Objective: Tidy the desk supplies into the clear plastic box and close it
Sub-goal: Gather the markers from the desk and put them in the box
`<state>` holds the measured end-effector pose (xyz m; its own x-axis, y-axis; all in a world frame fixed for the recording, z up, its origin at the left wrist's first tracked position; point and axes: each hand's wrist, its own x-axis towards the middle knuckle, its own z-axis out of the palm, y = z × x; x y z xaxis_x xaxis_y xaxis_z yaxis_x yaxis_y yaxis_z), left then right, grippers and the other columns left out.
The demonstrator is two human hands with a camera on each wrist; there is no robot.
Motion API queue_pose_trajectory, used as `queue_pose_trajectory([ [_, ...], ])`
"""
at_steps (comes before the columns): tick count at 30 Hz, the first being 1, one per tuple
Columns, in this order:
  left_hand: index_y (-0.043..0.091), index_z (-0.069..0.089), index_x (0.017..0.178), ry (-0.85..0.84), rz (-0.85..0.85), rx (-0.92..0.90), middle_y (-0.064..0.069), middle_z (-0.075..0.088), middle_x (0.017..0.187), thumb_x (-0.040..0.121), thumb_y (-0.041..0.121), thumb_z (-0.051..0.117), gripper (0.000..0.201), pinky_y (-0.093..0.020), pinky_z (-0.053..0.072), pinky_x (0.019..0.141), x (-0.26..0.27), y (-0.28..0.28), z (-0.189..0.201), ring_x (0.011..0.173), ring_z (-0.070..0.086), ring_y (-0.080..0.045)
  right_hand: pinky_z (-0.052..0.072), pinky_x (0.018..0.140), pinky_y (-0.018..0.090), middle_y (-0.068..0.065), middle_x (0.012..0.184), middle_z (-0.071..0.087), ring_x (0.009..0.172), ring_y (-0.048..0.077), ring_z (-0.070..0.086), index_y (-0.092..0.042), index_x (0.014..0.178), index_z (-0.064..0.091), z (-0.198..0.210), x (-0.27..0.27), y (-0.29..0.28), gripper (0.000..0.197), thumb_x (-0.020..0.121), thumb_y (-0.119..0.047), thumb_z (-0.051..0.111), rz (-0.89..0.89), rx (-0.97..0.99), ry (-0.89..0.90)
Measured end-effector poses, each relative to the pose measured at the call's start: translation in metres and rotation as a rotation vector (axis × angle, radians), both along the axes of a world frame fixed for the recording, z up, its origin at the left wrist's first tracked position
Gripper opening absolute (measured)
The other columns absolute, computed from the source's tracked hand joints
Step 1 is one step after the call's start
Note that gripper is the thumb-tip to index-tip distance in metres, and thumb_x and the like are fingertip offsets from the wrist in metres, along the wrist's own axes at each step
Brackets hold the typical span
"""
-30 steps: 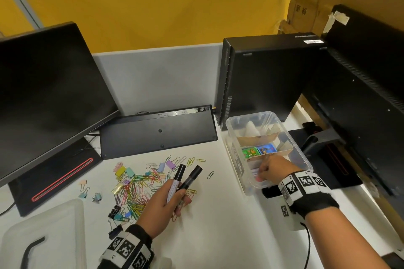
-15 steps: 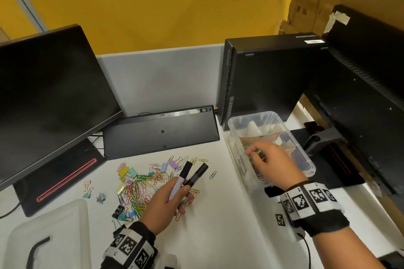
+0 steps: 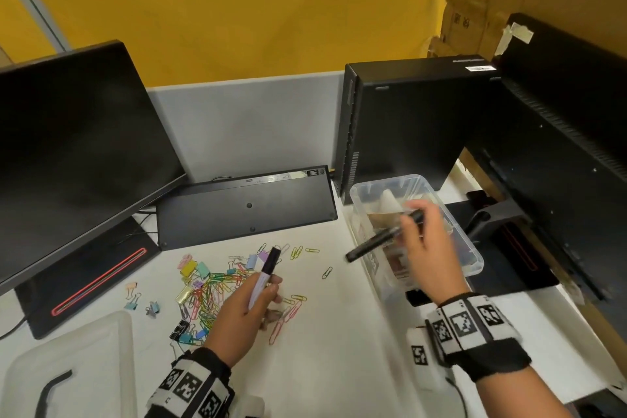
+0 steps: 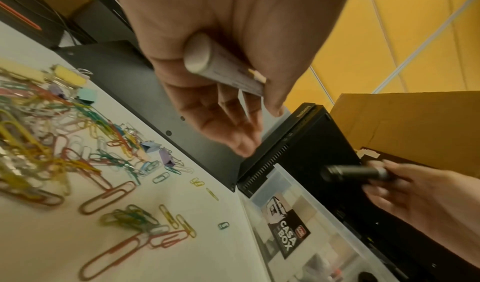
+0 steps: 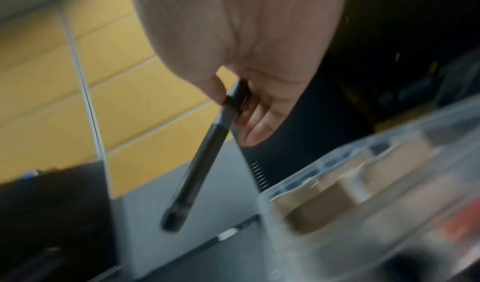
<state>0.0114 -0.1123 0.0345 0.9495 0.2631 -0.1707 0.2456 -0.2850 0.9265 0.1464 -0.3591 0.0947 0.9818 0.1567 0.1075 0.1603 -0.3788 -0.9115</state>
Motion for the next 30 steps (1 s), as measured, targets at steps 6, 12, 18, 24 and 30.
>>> queue_pose_trajectory([
  [6, 0.028, 0.062, 0.101, 0.019, 0.049, 0.11, 0.006, 0.06, 0.077, 0.094, 0.034, 0.048, 0.017, -0.03, 0.052, 0.067, -0.007, 0.007, -0.012, 0.071, 0.057, -0.01, 0.043, 0.049, 0.026, 0.006, 0.078, 0.06, 0.065, 0.023, 0.062, -0.025, 0.111, 0.028, -0.02, 0.016, -0.05, 0.022, 0.097, -0.02, 0.045, -0.391, -0.222, -0.07],
  [12, 0.029, 0.062, 0.102, 0.036, 0.022, 0.079, 0.002, 0.042, 0.068, 0.101, 0.034, 0.031, 0.032, -0.021, 0.032, 0.054, -0.005, -0.005, -0.014, 0.056, 0.039, -0.006, 0.047, 0.062, 0.035, 0.01, 0.083, 0.061, 0.073, 0.027, 0.059, -0.019, 0.097, 0.029, -0.051, 0.034, -0.044, 0.027, 0.092, -0.024, 0.055, -0.444, -0.435, 0.097],
  [18, 0.036, 0.054, 0.111, 0.02, -0.031, 0.131, 0.013, 0.051, 0.08, 0.1, 0.028, 0.034, 0.025, -0.014, 0.037, 0.067, -0.011, -0.014, -0.014, 0.076, 0.048, -0.004, 0.041, 0.082, 0.041, 0.013, 0.099, 0.063, 0.095, 0.03, 0.054, -0.01, 0.103, 0.051, -0.063, 0.041, -0.048, 0.031, 0.089, -0.038, 0.052, -0.45, -0.936, -0.021],
  [24, 0.047, 0.044, 0.124, -0.023, -0.182, 0.324, 0.02, 0.058, 0.109, 0.097, 0.025, 0.046, 0.035, -0.01, 0.04, 0.08, -0.011, -0.024, -0.017, 0.099, 0.051, 0.01, 0.039, 0.084, 0.045, 0.017, 0.109, 0.052, 0.098, 0.035, 0.047, -0.007, 0.111, 0.056, -0.079, 0.041, -0.076, 0.033, 0.084, -0.025, 0.059, -0.493, -1.029, -0.172],
  [30, 0.041, 0.043, 0.134, -0.224, -0.268, 0.515, 0.015, 0.059, 0.101, 0.098, 0.034, 0.041, 0.036, -0.021, 0.043, 0.078, 0.027, -0.08, 0.007, 0.089, 0.05, -0.001, 0.043, 0.094, 0.047, 0.017, 0.128, 0.046, 0.118, 0.033, 0.046, -0.007, 0.137, 0.038, -0.106, 0.038, -0.089, 0.039, 0.099, -0.017, 0.036, -0.386, -0.473, 0.006],
])
